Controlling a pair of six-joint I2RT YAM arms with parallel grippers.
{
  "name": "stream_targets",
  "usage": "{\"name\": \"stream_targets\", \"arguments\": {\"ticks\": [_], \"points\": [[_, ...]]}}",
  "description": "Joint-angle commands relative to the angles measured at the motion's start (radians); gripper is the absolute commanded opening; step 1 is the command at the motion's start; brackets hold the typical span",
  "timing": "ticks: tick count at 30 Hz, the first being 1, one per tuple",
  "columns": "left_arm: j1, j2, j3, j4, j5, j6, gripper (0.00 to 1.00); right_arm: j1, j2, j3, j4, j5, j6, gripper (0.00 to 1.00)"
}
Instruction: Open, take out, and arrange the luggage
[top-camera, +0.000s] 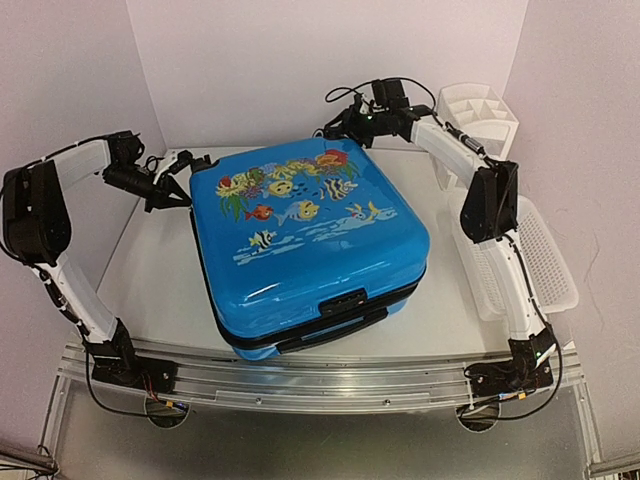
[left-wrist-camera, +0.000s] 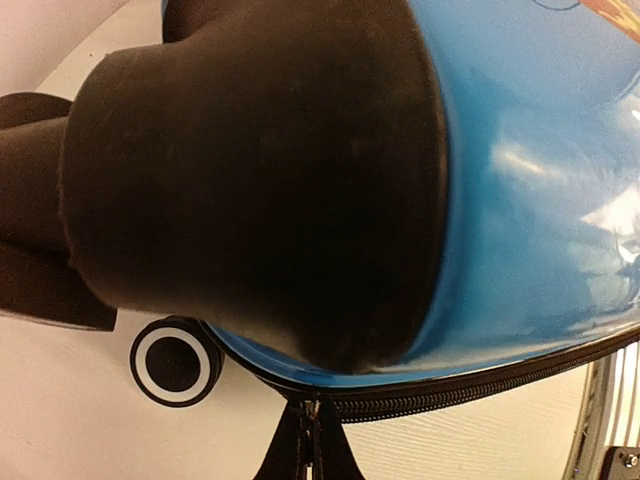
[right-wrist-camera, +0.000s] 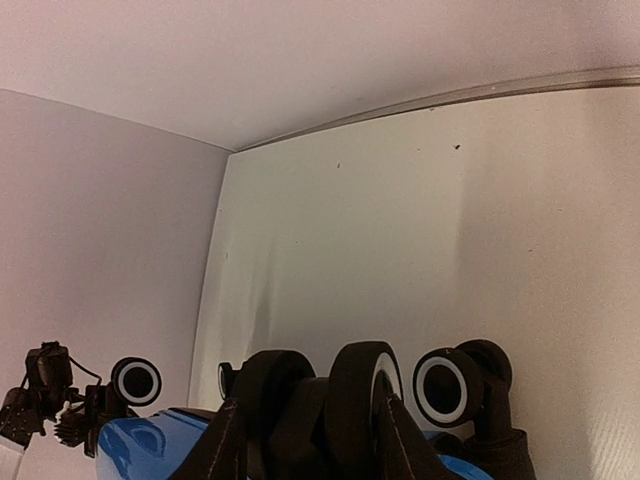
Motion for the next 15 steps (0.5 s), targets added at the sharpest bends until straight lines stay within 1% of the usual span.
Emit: {"name": "stream_targets", "arguments": {"ticks": [1, 4, 8, 12, 15], "points": [[-0.014, -0.121, -0.022, -0.111, 0.168, 0.088, 0.0, 0.187, 0.077, 0.018, -0.023, -0.213, 0.002, 0.35], [0.013, -0.133, -0.056, -0.149, 0.145, 0.106, 0.0, 0.22, 0.084, 0.019, 0.002, -0.19, 0.015, 0.35], [0.047, -0.145, -0.083, -0.142, 0.106, 0.104, 0.0, 0.253, 0.089, 0.03, 0.045, -0.141, 0.032, 0.35], [0.072, -0.165, -0.105, -0.211, 0.083, 0.133, 0.0, 0.266, 0.054, 0.009, 0.053, -0.03, 0.03, 0.35], [0.077, -0.186, -0.159, -0.218, 0.053, 0.139, 0.0, 0.263, -0.008, -0.03, 0.053, 0.059, 0.006, 0.36]]}}
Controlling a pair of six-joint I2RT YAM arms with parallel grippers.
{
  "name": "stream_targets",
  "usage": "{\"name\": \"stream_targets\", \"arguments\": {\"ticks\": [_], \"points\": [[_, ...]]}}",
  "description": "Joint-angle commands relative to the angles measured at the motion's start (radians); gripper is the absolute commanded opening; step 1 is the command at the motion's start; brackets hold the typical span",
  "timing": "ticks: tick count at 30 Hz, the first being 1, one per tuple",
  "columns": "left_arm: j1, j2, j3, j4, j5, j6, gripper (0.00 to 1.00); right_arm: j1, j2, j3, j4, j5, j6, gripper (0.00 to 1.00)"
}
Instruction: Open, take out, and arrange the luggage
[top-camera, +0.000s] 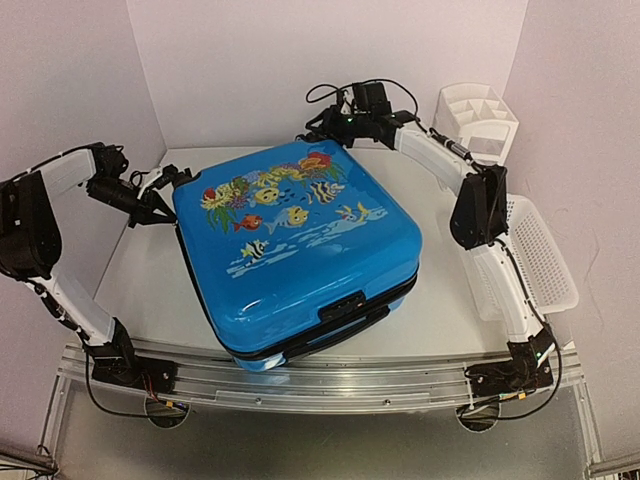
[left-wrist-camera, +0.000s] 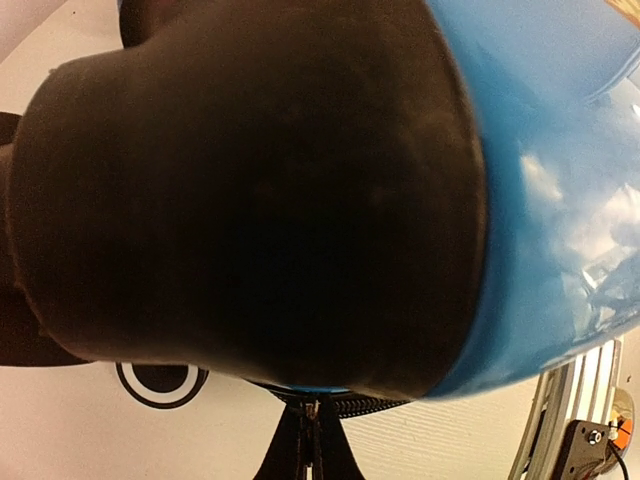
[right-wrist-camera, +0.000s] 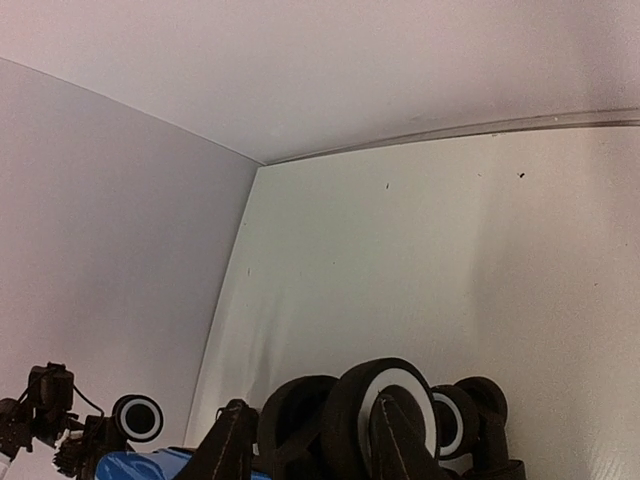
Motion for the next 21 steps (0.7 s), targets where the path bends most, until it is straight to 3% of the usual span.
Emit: {"name": "stream_targets", "arguments": {"ticks": [1, 6, 9, 14, 21], "points": [[-0.006, -0.083, -0.064, -0.061, 0.085, 0.026, 0.0, 0.174, -0.067, -0.066, -0.077, 0.002, -0.017, 0.37], [0.006, -0.108, -0.098, 0.071, 0.082, -0.14, 0.0, 0.154, -0.269, -0.221, -0.175, 0.246, -0.056, 0.63], [0.01, -0.125, -0.101, 0.109, 0.079, -0.219, 0.0, 0.136, -0.461, -0.394, -0.263, 0.467, -0.047, 0.72], [0.011, -0.147, -0.126, 0.135, 0.08, -0.274, 0.0, 0.131, -0.755, -0.537, -0.481, 0.754, 0.031, 0.74], [0.012, -0.175, -0.157, 0.219, 0.05, -0.333, 0.0, 0.294, -1.024, -0.841, -0.865, 0.768, 0.358, 0.67]]}}
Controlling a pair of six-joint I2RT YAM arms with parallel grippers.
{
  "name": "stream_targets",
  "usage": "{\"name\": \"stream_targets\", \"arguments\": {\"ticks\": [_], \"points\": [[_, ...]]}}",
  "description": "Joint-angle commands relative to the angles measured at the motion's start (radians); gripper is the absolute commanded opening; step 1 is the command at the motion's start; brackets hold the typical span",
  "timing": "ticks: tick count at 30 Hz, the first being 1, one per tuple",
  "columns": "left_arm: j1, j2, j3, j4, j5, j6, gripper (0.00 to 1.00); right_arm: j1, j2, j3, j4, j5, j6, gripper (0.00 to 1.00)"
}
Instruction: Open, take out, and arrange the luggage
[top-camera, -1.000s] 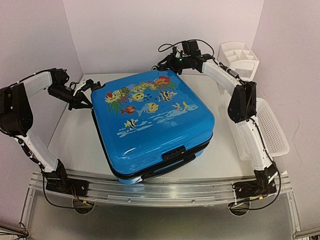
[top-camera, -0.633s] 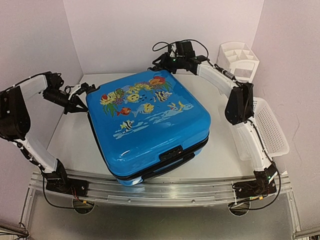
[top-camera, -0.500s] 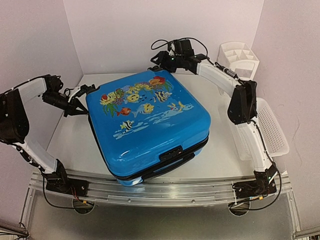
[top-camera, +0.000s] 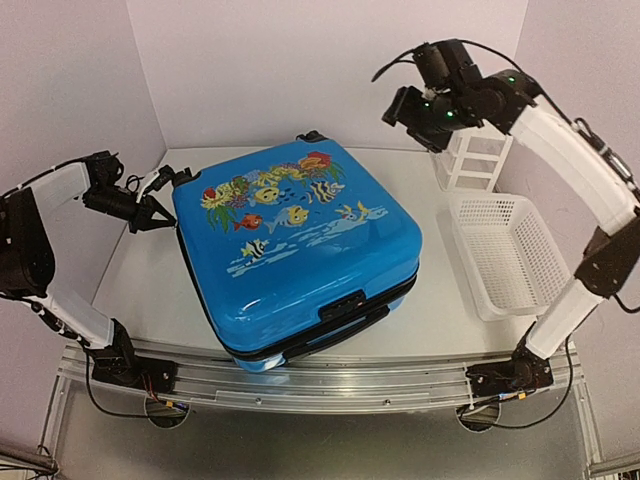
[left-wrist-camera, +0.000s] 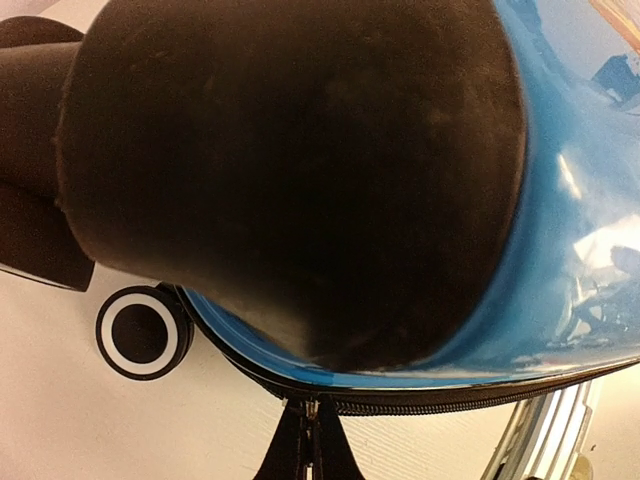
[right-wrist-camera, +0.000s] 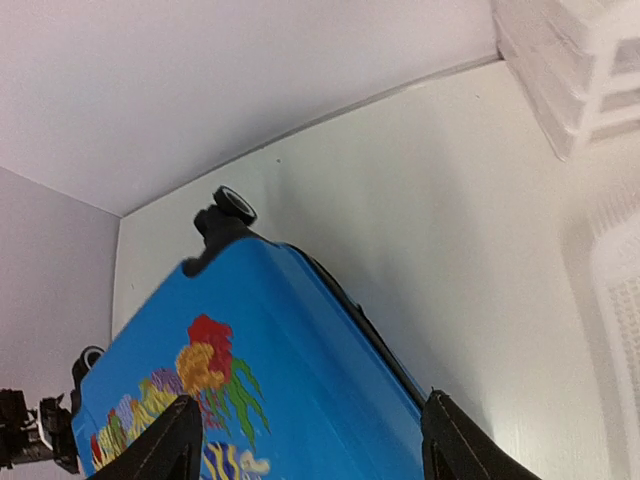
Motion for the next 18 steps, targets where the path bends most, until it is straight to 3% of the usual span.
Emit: {"name": "stream_targets", "arguments": {"ticks": [1, 5, 9, 15, 18], "points": [[-0.002, -0.051, -0.016, 0.081, 0.049, -0.065, 0.0, 0.144, -0.121, -0.217, -0.366, 0.041, 0.29, 0.66], [-0.002, -0.053, -0.019, 0.086, 0.051, -0.065, 0.0, 0.262, -0.235, -0.348, -0.496, -0.018, 0.484, 0.63], [-0.001, -0.053, -0.021, 0.097, 0.054, -0.061, 0.0, 0.376, -0.284, -0.497, -0.525, -0.134, 0.625, 0.56], [-0.002, -0.052, -0.018, 0.101, 0.06, -0.063, 0.0, 0.467, -0.341, -0.724, -0.307, -0.184, 0.773, 0.52], [-0.002, -0.05, -0.015, 0.086, 0.062, -0.054, 0.0, 0.489, -0.413, -0.782, -0.281, -0.131, 0.856, 0.43]]}}
